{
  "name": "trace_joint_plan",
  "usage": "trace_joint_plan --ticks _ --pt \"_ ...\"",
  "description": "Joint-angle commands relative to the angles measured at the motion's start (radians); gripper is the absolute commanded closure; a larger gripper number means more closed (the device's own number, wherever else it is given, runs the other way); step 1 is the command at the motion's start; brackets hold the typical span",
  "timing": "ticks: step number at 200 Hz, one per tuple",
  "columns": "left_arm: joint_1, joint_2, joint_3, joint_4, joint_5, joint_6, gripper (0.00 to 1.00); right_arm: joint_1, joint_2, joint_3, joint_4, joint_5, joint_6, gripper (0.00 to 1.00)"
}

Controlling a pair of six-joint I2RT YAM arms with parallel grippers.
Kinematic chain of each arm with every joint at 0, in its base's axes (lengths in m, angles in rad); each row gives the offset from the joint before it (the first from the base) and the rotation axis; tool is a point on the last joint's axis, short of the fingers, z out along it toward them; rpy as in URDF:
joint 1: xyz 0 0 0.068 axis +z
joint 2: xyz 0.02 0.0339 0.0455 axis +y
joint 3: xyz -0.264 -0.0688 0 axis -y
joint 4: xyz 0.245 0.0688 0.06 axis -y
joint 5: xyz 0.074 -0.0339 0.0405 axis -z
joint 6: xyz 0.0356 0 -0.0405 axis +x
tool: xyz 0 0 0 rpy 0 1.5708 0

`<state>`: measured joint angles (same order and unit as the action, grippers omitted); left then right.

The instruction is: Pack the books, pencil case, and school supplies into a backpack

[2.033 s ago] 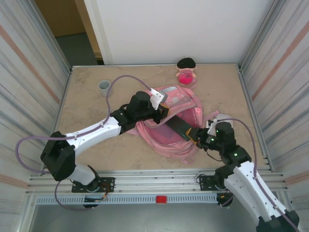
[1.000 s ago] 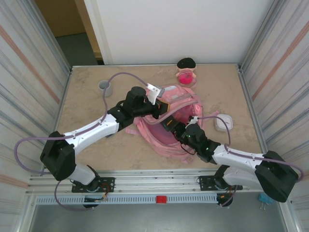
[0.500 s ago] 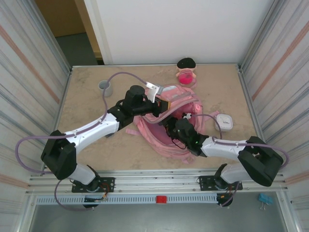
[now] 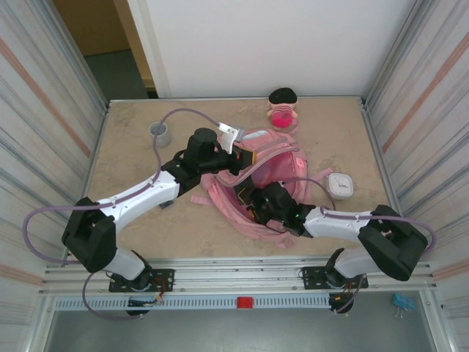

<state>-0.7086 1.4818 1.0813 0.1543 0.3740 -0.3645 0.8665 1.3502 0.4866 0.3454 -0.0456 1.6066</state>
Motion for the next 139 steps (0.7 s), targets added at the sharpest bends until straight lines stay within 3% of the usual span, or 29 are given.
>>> trace_joint_plan --ticks 1,52,78,139 --pt "0.015 -0.050 -0.006 0.109 -0.020 0.001 1.00 0.003 -0.054 0.035 -0.128 -0.072 -0.040 0.36" --pt "0.018 -0.064 -0.024 0.109 -0.021 0.006 1.00 -0.049 -0.289 0.076 -0.479 0.044 -0.197 0.37" --pt "0.018 -0.059 -0.025 0.116 -0.014 0.000 1.00 -0.098 -0.319 0.029 -0.415 0.047 -0.183 0.38" --pt "0.019 -0.057 -0.020 0.116 -0.008 -0.005 1.00 -0.118 -0.179 0.042 -0.242 0.044 -0.187 0.44"
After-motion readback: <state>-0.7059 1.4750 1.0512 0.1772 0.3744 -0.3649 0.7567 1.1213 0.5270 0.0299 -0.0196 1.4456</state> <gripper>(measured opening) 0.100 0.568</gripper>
